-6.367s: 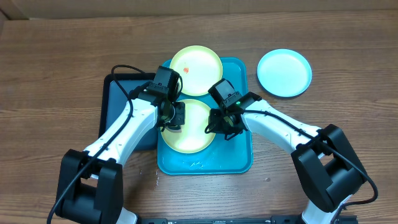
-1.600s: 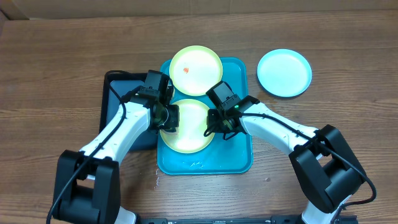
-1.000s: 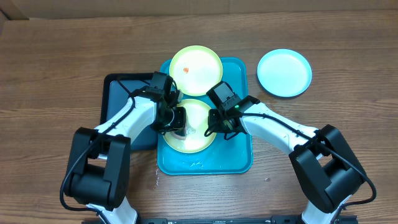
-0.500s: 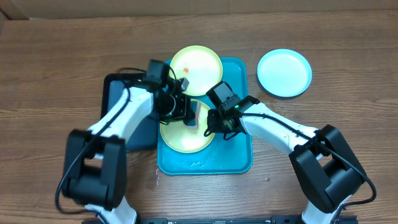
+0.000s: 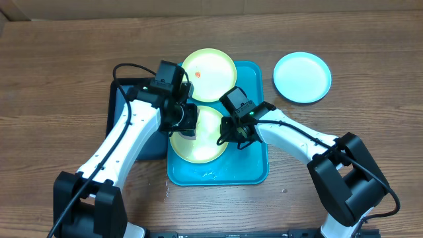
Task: Clean dirty plates on tray and stack at the side
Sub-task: 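Rub the sponge in circles across the yellow plate's surface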
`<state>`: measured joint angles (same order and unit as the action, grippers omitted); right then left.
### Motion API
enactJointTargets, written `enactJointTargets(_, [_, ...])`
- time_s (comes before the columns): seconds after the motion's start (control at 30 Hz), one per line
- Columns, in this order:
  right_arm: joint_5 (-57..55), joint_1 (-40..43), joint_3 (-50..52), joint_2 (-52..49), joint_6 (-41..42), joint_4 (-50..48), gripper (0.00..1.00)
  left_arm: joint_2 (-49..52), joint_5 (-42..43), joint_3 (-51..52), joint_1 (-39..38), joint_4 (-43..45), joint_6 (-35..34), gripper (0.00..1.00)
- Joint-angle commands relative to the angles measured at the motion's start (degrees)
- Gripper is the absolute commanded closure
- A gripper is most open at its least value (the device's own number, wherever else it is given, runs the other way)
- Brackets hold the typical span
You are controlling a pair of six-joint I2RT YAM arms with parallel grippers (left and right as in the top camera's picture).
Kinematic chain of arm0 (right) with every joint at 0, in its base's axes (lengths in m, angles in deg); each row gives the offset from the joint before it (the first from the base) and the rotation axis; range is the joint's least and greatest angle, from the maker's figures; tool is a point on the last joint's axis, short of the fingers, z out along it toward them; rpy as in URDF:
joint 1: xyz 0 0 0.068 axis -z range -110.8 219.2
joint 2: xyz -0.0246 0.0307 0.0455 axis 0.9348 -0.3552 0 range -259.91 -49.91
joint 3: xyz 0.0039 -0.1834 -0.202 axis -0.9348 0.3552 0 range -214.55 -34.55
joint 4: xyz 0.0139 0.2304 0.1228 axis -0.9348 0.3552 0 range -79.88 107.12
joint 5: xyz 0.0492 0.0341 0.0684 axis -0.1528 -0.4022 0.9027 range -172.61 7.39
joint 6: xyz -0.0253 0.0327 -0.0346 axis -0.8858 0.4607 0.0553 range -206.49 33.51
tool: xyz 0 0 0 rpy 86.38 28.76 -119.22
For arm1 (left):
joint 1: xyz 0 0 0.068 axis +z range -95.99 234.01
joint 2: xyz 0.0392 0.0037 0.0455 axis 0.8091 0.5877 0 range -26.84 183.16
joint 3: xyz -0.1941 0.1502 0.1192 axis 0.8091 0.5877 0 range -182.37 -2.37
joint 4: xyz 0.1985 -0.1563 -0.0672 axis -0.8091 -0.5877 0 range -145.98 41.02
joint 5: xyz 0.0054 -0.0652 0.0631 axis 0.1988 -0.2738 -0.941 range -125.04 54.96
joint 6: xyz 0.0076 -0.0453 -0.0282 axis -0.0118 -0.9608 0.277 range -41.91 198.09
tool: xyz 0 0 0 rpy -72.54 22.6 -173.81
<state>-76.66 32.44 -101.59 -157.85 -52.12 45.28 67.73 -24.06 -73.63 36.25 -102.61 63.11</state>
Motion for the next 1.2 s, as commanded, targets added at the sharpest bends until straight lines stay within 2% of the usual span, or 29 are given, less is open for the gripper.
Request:
enactJointTargets(0.0, [0.55,-0.26,0.35,0.44,-0.07,-0.09,0.96,0.98,-6.97,1.64,-1.2,0.96,-1.86,0.96])
enactJointTargets(0.6, [0.55,-0.26,0.35,0.46,-0.07,-0.55,0.96,2.19,-7.32,11.13,-2.1,11.78,-3.5,0.96])
enactJointTargets(0.9, [1.95,-0.26,0.35,0.46,-0.07,-0.68,0.96,8.98,-7.26,11.17,-2.12,14.32,-3.52,0.96])
enactJointTargets(1.17, [2.69,-0.26,0.76,0.46,-0.07,-1.44,0.96,14.84,7.98,11.17,-2.14,18.38,-2.84,0.96])
